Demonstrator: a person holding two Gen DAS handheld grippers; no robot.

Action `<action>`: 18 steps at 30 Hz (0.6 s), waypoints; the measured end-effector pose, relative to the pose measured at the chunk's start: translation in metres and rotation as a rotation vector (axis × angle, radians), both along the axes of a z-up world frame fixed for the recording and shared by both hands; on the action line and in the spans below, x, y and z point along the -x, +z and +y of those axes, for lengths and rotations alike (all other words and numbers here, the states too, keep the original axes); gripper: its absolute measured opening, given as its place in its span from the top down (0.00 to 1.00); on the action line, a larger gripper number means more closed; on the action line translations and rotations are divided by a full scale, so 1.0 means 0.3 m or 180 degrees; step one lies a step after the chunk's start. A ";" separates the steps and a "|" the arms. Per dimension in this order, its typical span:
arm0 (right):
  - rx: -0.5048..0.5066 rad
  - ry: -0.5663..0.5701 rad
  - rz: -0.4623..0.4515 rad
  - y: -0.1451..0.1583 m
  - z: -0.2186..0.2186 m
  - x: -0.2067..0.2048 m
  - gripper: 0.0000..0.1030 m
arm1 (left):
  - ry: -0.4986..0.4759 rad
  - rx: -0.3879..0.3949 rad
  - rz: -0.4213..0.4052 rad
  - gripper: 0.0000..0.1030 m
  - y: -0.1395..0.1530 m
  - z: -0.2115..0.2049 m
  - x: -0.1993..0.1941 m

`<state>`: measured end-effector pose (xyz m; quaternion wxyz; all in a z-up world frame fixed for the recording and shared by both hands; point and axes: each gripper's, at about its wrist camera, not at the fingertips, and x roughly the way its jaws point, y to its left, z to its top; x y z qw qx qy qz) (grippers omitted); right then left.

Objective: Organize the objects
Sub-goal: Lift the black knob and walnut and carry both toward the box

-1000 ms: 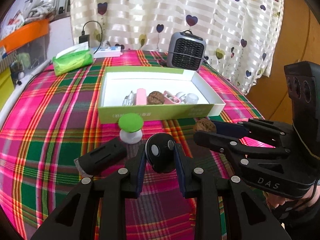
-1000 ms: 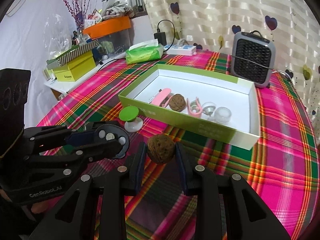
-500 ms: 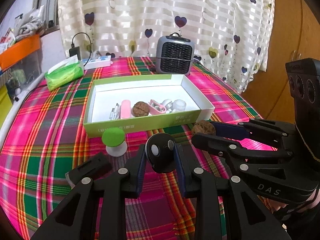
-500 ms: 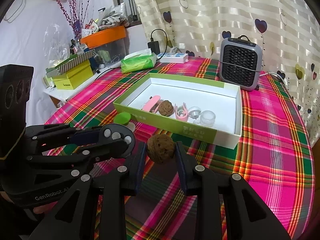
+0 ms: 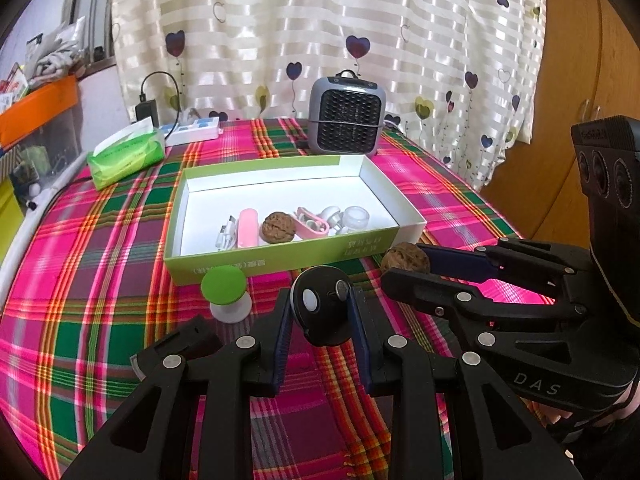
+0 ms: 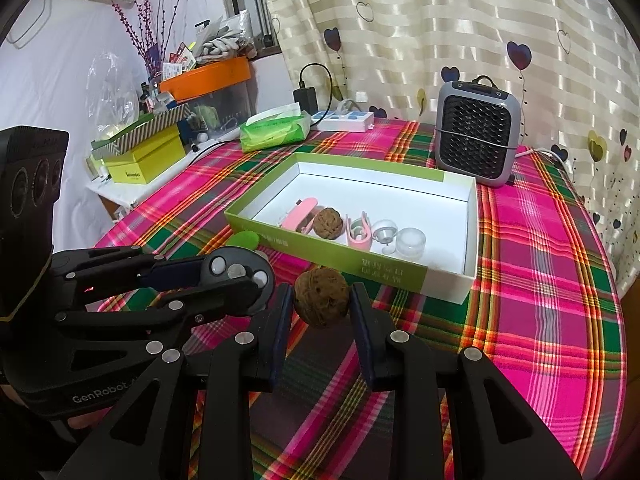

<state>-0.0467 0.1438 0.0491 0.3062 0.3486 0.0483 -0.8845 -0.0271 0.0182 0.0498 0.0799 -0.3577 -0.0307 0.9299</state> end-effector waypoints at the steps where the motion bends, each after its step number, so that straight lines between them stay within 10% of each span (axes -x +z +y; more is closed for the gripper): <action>1: -0.0001 -0.0001 0.0001 0.001 0.000 0.002 0.70 | 0.0001 -0.0001 0.0000 0.75 0.000 0.000 0.000; 18: -0.0036 -0.0015 0.0059 0.017 -0.011 0.024 0.70 | 0.0010 -0.0004 0.0062 0.75 0.020 -0.015 0.039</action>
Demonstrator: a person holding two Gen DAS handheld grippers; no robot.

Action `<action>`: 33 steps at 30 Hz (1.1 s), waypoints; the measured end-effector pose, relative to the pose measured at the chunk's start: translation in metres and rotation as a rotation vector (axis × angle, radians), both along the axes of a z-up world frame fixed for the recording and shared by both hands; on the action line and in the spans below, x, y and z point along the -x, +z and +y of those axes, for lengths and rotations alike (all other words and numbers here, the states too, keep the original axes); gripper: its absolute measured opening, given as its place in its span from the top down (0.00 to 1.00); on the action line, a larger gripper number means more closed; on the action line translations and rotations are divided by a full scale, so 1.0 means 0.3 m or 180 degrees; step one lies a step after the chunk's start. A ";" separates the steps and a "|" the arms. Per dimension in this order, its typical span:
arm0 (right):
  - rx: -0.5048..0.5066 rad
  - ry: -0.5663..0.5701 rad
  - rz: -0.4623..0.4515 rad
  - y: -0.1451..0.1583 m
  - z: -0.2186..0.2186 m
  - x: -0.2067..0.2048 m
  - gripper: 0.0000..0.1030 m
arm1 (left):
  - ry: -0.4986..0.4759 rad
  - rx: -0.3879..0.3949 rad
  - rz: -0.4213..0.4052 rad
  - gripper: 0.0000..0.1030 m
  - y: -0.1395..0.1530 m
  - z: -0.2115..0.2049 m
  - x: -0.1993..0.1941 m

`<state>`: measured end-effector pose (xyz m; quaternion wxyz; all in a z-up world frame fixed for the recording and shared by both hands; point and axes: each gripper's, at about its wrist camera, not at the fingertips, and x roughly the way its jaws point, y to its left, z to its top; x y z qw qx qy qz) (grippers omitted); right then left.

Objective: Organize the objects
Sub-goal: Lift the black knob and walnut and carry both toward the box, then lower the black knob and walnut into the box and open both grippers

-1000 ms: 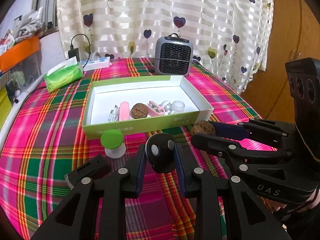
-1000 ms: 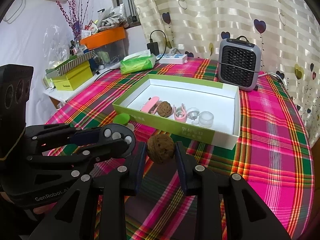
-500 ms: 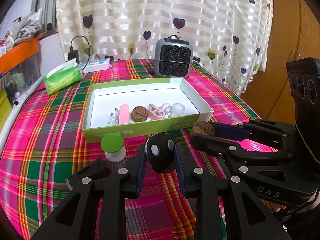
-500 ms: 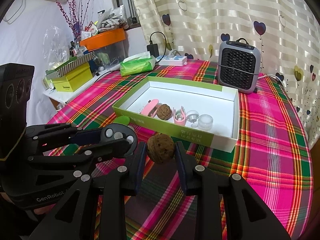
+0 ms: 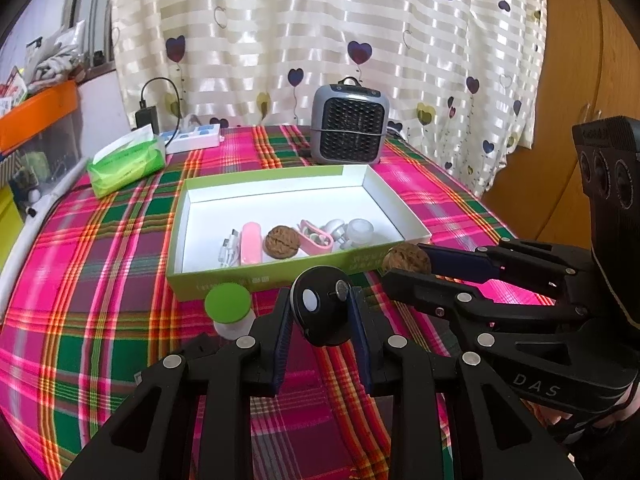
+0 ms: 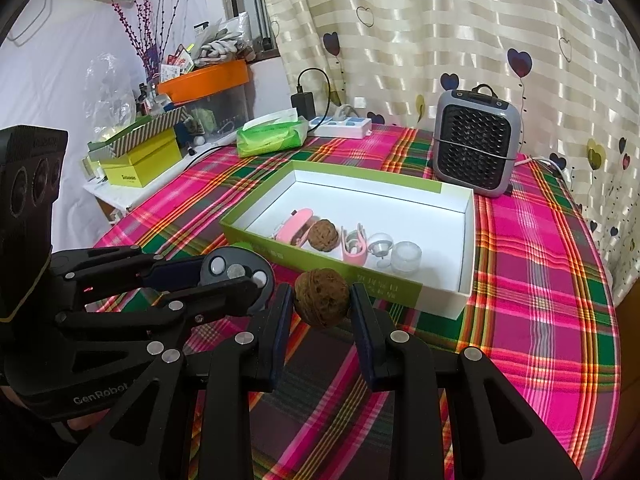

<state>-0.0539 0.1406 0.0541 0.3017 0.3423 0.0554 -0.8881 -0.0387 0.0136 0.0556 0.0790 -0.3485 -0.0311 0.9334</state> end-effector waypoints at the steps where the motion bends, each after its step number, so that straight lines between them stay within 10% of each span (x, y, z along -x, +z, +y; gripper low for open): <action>1: -0.0001 0.0001 -0.0001 0.001 -0.001 0.004 0.70 | 0.0003 0.0000 0.0007 0.75 0.002 -0.002 0.002; 33: -0.0169 -0.0288 -0.0057 -0.029 0.070 0.224 0.70 | -0.0004 0.0103 -0.0008 0.75 -0.013 -0.022 0.223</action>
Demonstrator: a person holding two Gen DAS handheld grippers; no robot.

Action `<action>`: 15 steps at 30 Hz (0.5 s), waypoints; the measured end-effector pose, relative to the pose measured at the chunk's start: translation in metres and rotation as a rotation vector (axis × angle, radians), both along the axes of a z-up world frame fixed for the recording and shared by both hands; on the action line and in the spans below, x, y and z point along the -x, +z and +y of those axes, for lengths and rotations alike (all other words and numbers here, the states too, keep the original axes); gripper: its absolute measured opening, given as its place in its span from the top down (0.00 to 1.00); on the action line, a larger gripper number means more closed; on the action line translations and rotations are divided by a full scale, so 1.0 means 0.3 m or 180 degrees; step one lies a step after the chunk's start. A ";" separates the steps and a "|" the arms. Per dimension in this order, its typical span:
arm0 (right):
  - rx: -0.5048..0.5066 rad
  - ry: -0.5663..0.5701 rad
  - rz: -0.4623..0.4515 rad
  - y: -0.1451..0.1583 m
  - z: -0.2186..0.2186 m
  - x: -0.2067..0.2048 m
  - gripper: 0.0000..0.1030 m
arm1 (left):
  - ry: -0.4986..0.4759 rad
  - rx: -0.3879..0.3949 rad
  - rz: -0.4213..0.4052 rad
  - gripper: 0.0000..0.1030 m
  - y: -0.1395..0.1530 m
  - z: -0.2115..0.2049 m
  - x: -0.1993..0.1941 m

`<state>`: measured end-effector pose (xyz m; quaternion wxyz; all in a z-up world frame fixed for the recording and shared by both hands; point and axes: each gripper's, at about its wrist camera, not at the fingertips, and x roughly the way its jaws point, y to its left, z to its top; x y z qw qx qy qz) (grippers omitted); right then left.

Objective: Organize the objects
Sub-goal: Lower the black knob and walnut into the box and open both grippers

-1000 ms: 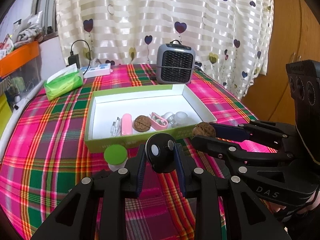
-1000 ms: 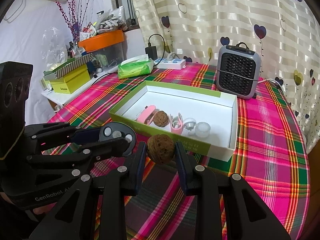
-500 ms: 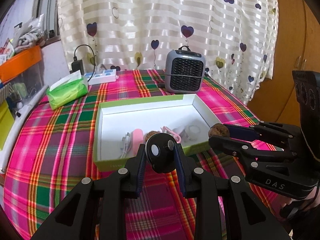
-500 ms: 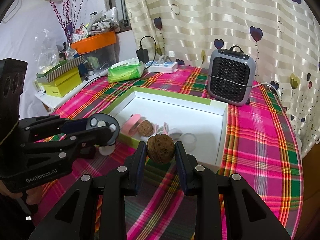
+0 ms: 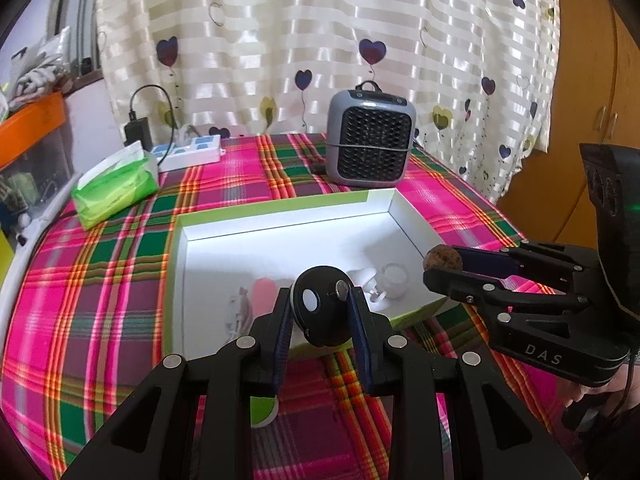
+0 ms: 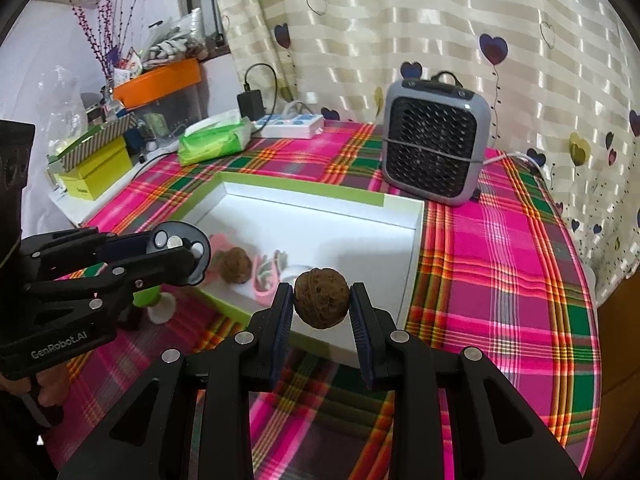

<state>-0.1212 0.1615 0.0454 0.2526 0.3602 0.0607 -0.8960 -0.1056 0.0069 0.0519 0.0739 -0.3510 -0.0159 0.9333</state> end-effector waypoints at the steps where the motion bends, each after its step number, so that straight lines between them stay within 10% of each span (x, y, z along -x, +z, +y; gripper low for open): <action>1: -0.0003 -0.0004 -0.0016 -0.006 0.001 0.005 0.70 | -0.0006 0.0014 -0.0011 0.75 -0.005 0.006 0.007; 15: -0.0076 -0.0055 -0.0137 -0.054 0.007 0.036 0.70 | -0.0062 0.0085 -0.0170 0.81 -0.069 0.041 0.065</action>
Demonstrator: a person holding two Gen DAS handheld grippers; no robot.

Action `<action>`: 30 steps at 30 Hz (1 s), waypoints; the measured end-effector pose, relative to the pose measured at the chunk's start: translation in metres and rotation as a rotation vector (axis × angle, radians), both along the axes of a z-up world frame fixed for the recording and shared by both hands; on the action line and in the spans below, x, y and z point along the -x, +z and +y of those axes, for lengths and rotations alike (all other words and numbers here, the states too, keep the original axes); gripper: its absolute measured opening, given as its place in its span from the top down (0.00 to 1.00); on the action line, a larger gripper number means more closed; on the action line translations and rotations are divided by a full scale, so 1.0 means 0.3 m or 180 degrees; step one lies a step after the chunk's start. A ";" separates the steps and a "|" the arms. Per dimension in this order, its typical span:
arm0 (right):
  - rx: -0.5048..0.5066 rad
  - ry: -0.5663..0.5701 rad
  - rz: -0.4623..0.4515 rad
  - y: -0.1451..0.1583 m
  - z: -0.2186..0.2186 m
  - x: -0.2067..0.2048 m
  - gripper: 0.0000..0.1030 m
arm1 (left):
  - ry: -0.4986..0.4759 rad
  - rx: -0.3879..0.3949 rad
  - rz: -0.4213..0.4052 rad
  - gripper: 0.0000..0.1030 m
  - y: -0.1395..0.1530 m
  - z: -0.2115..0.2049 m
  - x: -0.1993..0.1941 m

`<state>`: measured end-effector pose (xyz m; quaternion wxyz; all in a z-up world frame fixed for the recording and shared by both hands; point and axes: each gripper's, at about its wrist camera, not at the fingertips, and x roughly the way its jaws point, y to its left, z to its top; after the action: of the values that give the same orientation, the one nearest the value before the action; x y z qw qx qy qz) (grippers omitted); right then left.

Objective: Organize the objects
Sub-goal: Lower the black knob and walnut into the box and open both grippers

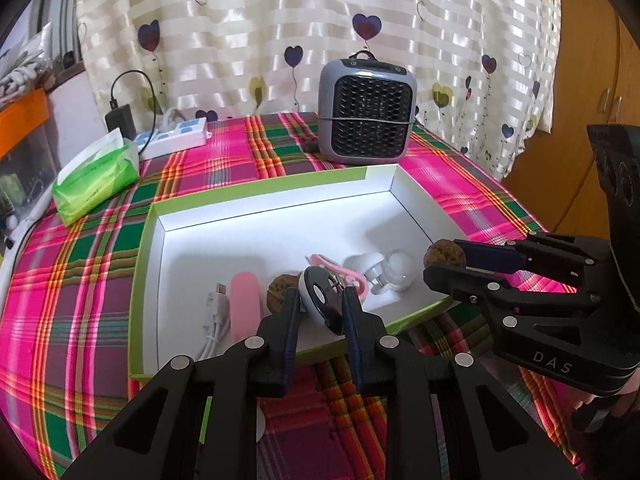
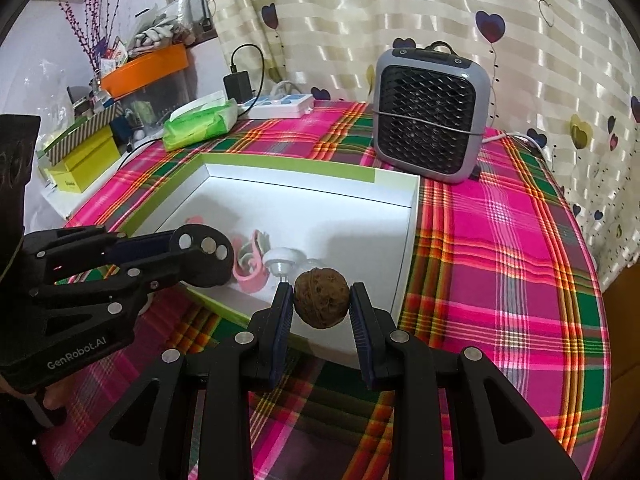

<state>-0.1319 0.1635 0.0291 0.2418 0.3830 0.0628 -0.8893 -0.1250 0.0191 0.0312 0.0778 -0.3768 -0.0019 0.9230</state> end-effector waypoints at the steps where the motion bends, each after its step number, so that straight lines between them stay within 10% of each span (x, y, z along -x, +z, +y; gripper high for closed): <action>1: -0.0012 -0.0002 0.0007 -0.001 -0.001 -0.001 0.70 | -0.0008 0.0002 -0.0006 0.81 -0.003 0.003 0.002; 30: 0.0069 0.0233 0.0106 -0.010 -0.071 -0.010 0.70 | 0.0101 -0.0041 0.0040 0.82 0.002 -0.027 -0.016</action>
<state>-0.1289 0.1422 0.0260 0.2773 0.3628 0.0712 -0.8868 -0.1202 0.0112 0.0319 0.0657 -0.3704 -0.0133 0.9264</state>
